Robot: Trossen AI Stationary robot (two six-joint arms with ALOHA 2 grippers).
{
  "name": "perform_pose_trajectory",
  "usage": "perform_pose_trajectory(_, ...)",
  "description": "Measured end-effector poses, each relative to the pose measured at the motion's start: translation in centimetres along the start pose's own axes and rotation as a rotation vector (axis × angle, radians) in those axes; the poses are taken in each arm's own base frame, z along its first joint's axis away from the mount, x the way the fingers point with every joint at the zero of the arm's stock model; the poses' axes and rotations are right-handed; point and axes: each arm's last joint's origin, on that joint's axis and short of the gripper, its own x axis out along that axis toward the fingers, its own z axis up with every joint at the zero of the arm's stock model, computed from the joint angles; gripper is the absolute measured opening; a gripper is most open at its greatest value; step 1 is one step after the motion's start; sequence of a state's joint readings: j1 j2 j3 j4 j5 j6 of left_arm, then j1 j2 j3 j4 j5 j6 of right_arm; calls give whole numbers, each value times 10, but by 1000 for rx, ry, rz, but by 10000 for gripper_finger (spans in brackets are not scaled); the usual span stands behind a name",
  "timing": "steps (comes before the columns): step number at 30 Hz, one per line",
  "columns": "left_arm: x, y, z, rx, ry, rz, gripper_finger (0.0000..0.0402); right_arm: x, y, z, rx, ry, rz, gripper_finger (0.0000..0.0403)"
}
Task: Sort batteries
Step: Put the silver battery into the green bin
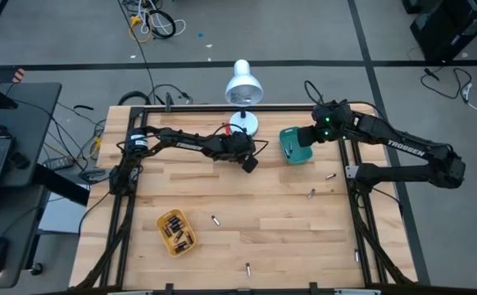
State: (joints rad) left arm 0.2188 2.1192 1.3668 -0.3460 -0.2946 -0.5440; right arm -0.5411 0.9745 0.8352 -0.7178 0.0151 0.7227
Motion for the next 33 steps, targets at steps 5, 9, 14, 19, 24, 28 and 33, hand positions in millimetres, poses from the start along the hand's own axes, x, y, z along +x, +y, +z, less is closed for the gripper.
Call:
perform_pose_trajectory(5, -15, -12, 19, 103, -17, -51, 37, 0, 0, 0, 10, -11, -9, 4)
perform_pose_trajectory(9, -35, -28, 42, 124, -58, -209, 37, -9, -1, -2, 79, -11, 34, 3)
perform_pose_trajectory(14, -44, -40, 60, 145, -165, -415, 38, -29, -3, -5, 100, -70, 95, 0)
perform_pose_trajectory(19, -50, -52, 74, 240, -319, -600, 39, -50, -7, -8, 117, -136, 154, 0)
perform_pose_trajectory(24, -43, -61, 69, 477, -393, -661, 40, -66, -11, -11, 176, -218, 175, 0)
perform_pose_trajectory(28, -27, -68, 66, 498, -437, -684, 40, -74, -13, -13, 219, -248, 213, 0)
perform_pose_trajectory(33, -25, -73, 75, 429, -493, -714, 40, -79, -13, -13, 256, -269, 248, 0)
